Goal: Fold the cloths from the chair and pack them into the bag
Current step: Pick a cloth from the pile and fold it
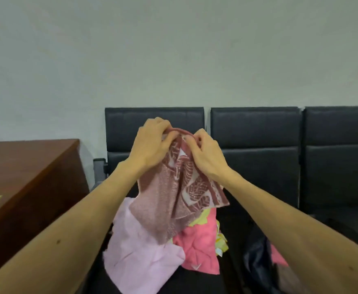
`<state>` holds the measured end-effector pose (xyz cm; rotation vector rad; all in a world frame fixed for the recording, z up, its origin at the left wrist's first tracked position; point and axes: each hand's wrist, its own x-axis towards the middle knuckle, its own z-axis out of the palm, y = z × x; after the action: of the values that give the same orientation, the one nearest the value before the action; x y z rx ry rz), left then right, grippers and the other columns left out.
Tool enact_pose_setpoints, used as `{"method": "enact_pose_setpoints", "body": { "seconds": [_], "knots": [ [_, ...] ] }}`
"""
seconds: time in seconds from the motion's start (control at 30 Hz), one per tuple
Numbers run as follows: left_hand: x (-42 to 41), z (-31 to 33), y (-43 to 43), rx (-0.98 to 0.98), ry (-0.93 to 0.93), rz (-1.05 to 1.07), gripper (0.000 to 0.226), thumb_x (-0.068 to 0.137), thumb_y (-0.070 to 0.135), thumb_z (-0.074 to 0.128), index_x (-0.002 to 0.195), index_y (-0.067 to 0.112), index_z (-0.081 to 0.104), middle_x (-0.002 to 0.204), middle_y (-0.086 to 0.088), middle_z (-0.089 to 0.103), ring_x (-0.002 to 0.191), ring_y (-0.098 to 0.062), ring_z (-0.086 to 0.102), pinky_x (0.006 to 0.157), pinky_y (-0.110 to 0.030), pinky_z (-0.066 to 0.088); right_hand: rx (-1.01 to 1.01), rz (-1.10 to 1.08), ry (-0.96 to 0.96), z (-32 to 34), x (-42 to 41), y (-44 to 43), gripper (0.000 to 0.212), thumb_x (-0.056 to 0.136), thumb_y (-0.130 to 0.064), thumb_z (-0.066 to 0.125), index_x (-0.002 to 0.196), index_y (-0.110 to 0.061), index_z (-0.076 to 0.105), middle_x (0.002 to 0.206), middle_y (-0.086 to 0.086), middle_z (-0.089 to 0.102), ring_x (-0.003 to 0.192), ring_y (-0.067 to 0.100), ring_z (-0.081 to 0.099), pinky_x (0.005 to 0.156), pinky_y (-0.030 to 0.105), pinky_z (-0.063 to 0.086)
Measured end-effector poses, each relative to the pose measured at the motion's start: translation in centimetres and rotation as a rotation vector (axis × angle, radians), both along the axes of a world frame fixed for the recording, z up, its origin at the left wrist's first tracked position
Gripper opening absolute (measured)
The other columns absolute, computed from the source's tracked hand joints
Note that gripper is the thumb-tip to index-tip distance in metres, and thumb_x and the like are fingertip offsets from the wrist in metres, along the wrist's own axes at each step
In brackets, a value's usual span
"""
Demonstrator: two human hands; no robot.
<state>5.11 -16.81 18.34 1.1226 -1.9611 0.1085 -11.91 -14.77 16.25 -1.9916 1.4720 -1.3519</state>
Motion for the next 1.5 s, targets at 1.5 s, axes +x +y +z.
{"method": "enact_pose_setpoints", "body": {
  "seconds": [1.5],
  "knots": [
    [10.1, -2.3, 27.6, 0.440, -0.032, 0.117, 0.023, 0.078, 0.040, 0.079, 0.083, 0.017, 0.076, 0.073, 0.005, 0.073, 0.062, -0.003, 0.068, 0.062, -0.025, 0.056, -0.115, -0.097, 0.597, 2.3, -7.2, 27.7, 0.010, 0.089, -0.027, 0.067, 0.096, -0.023, 0.074, 0.090, 0.001, 0.074, 0.087, 0.027, 0.068, 0.076, 0.044, 0.055]
  ]
}}
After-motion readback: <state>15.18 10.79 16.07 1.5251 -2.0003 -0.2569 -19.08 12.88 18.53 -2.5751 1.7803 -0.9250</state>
